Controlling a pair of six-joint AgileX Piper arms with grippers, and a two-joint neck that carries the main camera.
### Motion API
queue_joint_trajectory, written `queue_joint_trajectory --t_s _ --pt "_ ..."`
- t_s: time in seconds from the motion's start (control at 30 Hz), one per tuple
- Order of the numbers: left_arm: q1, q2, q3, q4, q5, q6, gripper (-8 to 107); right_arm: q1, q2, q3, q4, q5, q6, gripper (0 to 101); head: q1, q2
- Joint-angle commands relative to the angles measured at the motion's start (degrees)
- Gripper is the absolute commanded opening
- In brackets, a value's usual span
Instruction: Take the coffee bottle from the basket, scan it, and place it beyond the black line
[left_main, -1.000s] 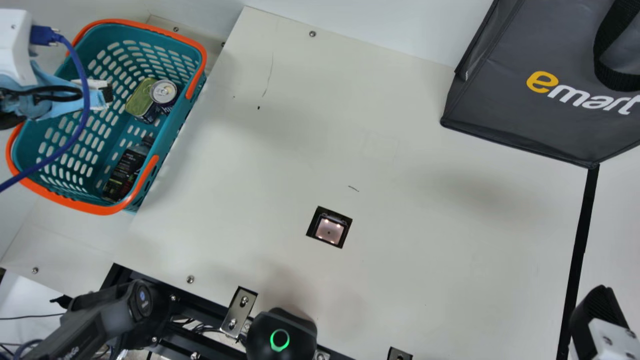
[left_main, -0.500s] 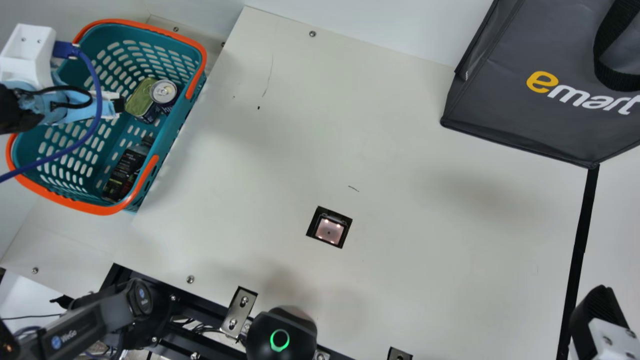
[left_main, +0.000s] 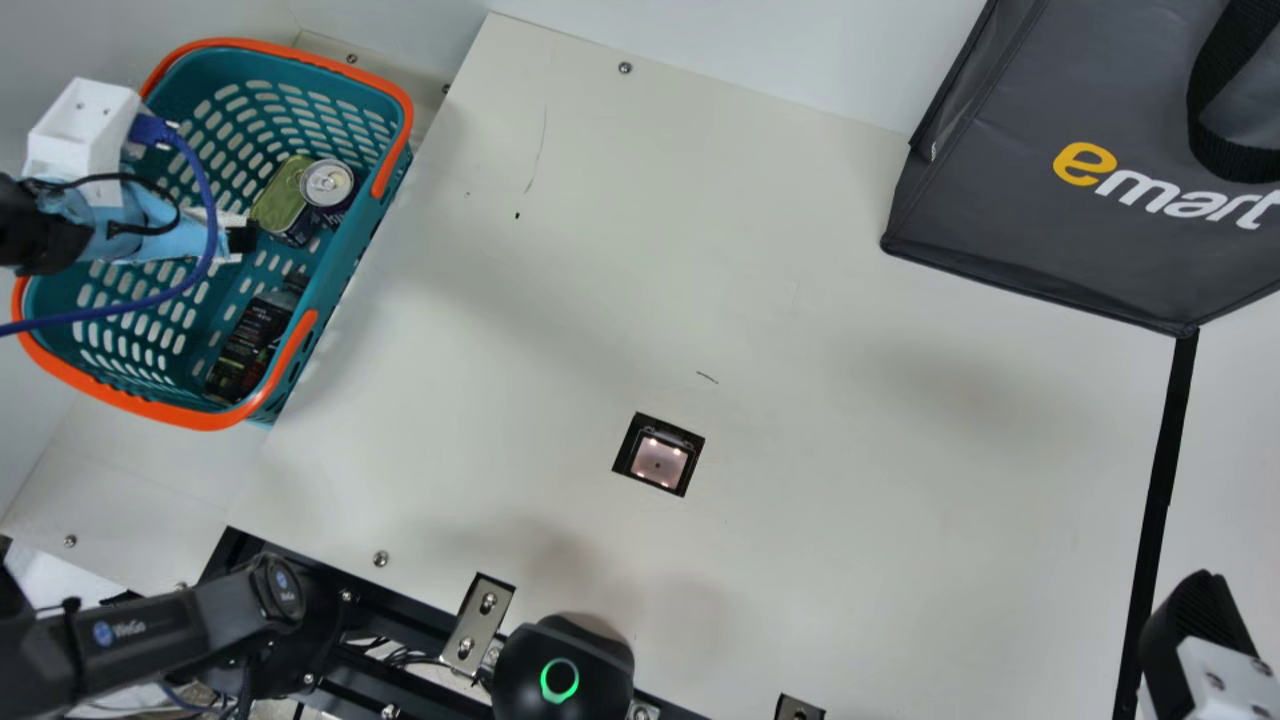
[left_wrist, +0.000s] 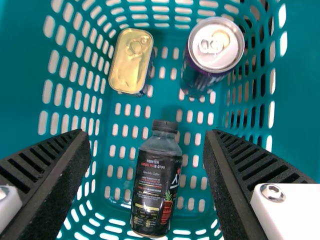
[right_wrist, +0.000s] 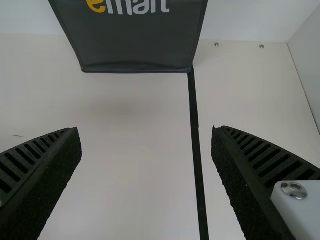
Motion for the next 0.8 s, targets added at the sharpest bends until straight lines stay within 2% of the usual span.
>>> queue_joint_trajectory --t_s 0.0,0.33,0.77 --pt "0.5 1.2 -0.1 -0.4 0.2 3.6 90 0.0 0.0 0.0 0.0 0.0 0.0 91 -1.0 0.1" --pt "1.1 6.2 -0.2 -0.5 -0.3 9.1 90 0.0 0.0 0.0 0.0 0.0 0.0 91 -1.0 0.1" --pt "-1.3 10.0 1.5 2.4 -3.5 8.4 90 0.0 0.0 0.0 0.0 0.0 0.0 91 -1.0 0.1"
